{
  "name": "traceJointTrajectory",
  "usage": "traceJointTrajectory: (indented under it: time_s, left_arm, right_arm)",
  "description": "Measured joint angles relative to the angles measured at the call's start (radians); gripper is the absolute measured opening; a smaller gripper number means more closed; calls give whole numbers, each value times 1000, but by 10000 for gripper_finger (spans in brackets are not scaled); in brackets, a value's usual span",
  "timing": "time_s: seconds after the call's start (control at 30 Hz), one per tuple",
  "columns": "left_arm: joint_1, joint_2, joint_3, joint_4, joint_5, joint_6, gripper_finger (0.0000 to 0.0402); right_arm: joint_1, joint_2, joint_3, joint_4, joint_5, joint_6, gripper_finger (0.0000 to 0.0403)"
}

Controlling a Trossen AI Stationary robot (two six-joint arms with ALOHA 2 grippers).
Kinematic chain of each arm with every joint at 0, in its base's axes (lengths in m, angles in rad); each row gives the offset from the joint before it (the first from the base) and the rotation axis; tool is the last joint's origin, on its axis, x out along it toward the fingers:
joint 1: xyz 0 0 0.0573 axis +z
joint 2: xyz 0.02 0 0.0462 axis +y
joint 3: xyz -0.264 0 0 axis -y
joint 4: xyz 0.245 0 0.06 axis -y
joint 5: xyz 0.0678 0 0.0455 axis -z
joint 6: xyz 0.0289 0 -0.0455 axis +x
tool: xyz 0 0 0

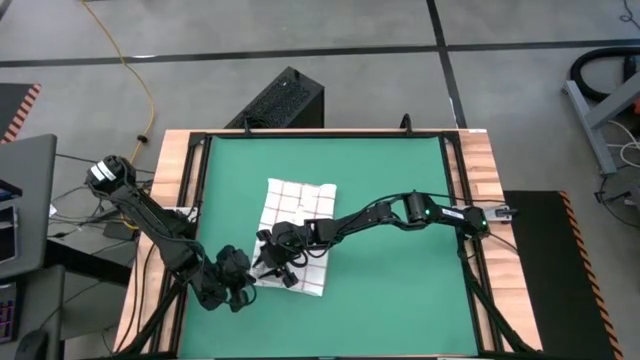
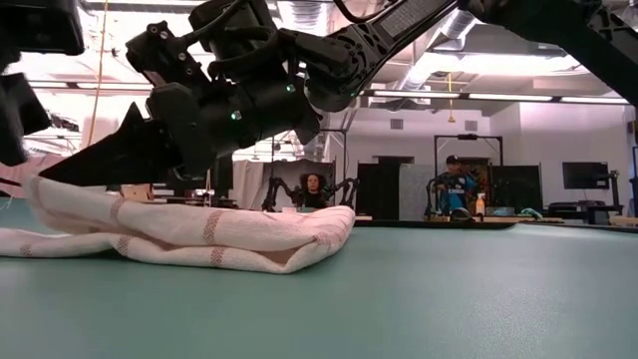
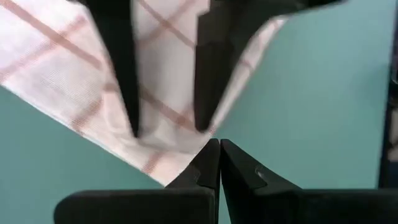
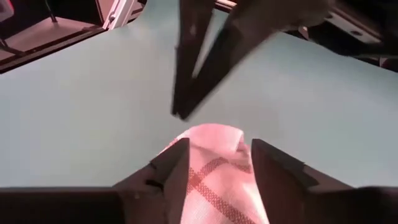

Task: Roll towel
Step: Roll the white towel

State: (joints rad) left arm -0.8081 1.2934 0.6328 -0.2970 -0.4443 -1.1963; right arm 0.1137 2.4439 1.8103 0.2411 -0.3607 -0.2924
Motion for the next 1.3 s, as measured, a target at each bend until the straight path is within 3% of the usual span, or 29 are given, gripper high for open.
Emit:
traceJointTrajectory:
  time_s: [0.17,0.43,0.57,0.7,0.87,1.03,1.17,1.3]
  left_arm:
    - [-31,-4,44,-65,46,-2,0]
    - [-50,-8,143,-362,-206,-94,0]
    - [-50,-7,116,-372,-220,-196,0]
    - [-84,-15,130,-370,-305,-231,0]
    - [-73,-23,159,-358,-396,-108,0]
    - [-40,-22,127,-308,-425,-5,0]
    - [-46,-26,104,-224,-428,131,0]
    - [-69,-27,99,-179,-418,249,0]
  right_arm:
    - [0,0,0,-1,0,-2,224]
    - [-9,-19,0,-8,42,10,227]
    - [-38,-79,0,-68,47,12,227]
    - [-66,-165,0,-256,50,14,227]
    - [-57,-277,2,-568,42,-22,227]
    - [11,-284,-1,-841,40,3,226]
    - [70,-285,0,-962,68,183,225]
    - [155,-285,0,-964,141,404,222]
